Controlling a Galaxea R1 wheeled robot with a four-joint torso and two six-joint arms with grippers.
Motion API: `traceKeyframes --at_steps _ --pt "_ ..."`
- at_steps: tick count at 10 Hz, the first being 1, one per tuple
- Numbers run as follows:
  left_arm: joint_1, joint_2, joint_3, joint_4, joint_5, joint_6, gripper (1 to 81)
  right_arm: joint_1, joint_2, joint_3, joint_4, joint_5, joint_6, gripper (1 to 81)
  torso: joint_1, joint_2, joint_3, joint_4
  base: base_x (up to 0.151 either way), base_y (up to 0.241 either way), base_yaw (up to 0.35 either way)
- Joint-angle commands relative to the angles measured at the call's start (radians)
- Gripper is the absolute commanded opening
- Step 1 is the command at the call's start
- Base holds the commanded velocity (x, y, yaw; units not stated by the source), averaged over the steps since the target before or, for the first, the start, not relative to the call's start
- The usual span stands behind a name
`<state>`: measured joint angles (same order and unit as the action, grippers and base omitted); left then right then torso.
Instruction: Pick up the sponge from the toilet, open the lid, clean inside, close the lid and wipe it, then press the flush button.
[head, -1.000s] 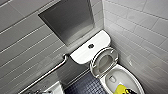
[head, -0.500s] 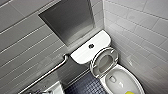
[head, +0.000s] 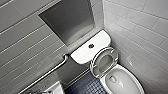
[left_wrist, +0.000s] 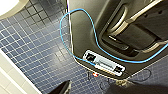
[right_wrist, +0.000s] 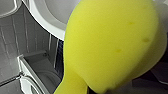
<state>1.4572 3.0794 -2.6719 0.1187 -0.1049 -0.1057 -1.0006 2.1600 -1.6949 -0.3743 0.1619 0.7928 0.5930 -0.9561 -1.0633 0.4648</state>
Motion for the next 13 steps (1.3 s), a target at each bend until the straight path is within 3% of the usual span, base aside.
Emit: traceKeyframes --at_steps 1,2,5,9,10,11,13 --pt "0.039 -0.023 -0.011 -0.004 0.086 0.000 81.1 0.211 0.050 -0.009 -0.008 -0.210 -0.006 1.0 0.000 0.000 0.000 0.000 0.000 0.000 0.000" --pt "0.038 -0.023 -0.011 -0.004 0.085 0.000 81.1 0.286 0.158 -0.075 -0.008 -0.313 -0.007 1.0 0.000 0.000 0.000 0.000 0.000 0.000 0.000" --pt "0.038 -0.025 -0.011 -0.010 0.085 0.000 81.1 0.469 0.396 -0.261 -0.008 -0.485 -0.009 1.0 -0.001 0.000 0.000 0.000 0.000 0.000 0.000" --pt "0.036 -0.027 -0.011 -0.010 0.086 0.000 81.1 0.546 0.578 -0.414 0.005 -0.493 0.009 1.0 -0.001 0.000 0.000 0.000 0.000 0.000 0.000" --pt "0.035 -0.027 -0.011 -0.011 0.086 0.000 81.1 0.536 0.643 -0.503 0.012 -0.492 0.049 1.0 -0.001 0.000 0.000 0.000 0.000 0.000 0.000" --pt "0.036 -0.028 -0.011 -0.011 0.086 0.000 81.1 0.523 0.700 -0.607 0.018 -0.473 0.132 1.0 -0.001 0.000 0.000 0.000 0.000 0.000 0.000" --pt "0.036 -0.030 -0.011 -0.011 0.086 0.000 81.1 0.492 0.747 -0.673 0.020 -0.412 0.223 1.0 -0.001 0.000 0.000 0.000 0.000 0.000 0.000"
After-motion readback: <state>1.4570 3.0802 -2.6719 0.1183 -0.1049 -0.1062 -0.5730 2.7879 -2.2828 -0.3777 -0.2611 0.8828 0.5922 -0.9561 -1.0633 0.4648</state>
